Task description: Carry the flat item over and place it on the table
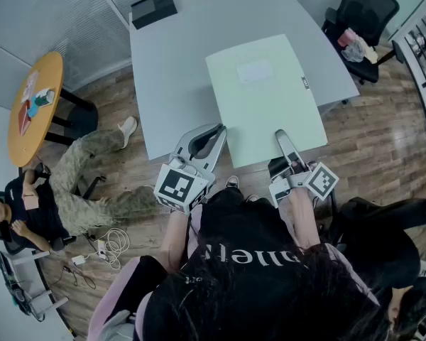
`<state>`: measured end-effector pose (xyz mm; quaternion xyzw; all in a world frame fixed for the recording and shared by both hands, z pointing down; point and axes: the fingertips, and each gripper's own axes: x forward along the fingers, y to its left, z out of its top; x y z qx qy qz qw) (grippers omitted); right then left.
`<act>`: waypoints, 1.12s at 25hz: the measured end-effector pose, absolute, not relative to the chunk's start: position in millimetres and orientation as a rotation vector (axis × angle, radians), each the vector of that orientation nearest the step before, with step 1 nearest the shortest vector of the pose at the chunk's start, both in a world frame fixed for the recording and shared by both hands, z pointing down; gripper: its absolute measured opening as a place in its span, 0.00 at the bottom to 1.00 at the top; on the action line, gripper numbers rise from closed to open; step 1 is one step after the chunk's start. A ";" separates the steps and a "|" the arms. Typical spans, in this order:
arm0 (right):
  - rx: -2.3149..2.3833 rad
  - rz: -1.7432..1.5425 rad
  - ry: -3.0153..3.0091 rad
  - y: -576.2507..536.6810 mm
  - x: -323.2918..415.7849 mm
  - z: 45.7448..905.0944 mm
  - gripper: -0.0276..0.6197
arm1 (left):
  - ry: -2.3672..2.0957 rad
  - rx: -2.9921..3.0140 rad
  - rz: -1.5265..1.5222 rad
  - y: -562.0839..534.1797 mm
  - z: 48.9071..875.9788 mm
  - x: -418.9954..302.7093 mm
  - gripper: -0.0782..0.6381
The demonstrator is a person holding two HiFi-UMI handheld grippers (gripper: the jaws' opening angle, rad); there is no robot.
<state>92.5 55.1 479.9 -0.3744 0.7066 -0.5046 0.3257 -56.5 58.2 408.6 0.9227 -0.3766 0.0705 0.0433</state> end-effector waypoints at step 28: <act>-1.027 -1.364 1.798 8.6 62.2 497.3 0.50 | -1.094 2.820 0.210 2.0 425.7 -94.6 0.16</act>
